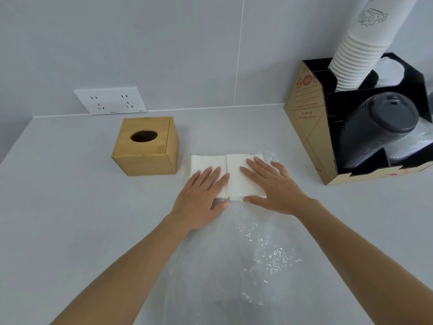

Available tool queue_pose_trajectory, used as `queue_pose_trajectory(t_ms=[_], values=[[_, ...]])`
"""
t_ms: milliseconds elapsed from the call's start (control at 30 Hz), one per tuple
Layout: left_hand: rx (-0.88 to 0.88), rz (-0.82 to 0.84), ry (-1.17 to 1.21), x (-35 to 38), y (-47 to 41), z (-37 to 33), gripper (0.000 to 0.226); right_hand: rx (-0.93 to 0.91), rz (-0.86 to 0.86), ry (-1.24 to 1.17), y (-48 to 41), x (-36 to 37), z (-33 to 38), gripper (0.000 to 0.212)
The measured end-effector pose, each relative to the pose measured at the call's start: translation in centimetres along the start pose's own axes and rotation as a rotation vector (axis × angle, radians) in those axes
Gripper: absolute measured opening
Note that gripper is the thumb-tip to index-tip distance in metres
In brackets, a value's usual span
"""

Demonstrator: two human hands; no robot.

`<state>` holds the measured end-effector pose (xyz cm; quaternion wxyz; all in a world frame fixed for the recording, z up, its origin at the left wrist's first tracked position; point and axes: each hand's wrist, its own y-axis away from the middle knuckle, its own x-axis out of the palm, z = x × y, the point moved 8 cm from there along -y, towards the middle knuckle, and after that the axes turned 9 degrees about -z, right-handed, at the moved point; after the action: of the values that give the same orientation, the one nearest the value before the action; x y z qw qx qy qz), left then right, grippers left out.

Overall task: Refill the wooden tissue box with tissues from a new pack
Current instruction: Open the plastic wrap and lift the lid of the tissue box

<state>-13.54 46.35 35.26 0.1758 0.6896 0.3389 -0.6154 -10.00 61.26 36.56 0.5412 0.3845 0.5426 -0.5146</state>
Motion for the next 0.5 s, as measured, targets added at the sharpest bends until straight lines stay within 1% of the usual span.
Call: queue_pose_trajectory(t_ms=[100,200,367,500], values=[[0.004,-0.016,0.028,-0.9,0.2,-0.1,0.064,0.008,0.019,-0.012,0.0,-0.1,-0.1,0.077],[0.003,-0.069,0.066,-2.9,0.7,0.2,0.061,0.007,-0.003,-0.035,-0.4,-1.1,0.2,0.077],[-0.018,-0.199,0.15,-8.0,1.4,1.6,0.051,0.025,-0.133,-0.082,-3.3,-4.8,1.8,0.078],[-0.075,-0.311,0.176,-12.2,1.7,4.7,0.05,0.013,-0.195,-0.168,-6.1,-6.9,4.5,0.077]])
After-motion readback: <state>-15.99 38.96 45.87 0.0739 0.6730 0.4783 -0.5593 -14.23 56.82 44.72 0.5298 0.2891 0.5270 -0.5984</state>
